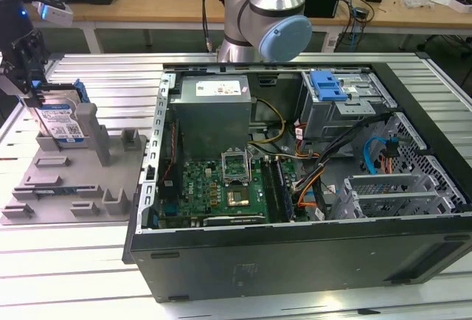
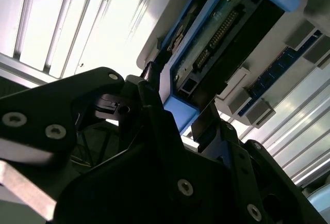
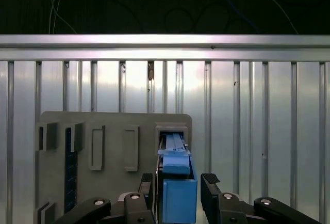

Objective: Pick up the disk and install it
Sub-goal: 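Pick up the disk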

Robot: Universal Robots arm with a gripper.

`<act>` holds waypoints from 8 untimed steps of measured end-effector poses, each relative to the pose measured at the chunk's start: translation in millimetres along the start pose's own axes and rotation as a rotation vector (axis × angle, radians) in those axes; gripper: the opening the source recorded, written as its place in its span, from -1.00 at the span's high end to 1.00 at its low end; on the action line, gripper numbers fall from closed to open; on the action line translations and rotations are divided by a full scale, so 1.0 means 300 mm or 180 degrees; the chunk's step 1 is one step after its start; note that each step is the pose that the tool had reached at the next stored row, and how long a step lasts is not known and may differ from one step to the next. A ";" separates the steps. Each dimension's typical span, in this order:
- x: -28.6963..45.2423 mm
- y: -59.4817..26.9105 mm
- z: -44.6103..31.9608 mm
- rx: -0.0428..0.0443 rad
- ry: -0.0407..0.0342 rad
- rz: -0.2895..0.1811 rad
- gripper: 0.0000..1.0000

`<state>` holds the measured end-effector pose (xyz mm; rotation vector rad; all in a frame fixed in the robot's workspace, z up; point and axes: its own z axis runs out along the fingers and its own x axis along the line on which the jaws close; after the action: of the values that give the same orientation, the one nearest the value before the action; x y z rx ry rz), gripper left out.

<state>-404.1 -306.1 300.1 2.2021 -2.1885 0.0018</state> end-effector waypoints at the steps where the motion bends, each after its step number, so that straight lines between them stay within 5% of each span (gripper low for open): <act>1: 0.000 0.000 0.000 0.0000 0.0000 0.0000 0.00; 8: 0.000 0.001 0.013 0.0000 0.0000 0.0000 0.18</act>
<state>-404.5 -306.2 296.2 2.2023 -2.1884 0.0019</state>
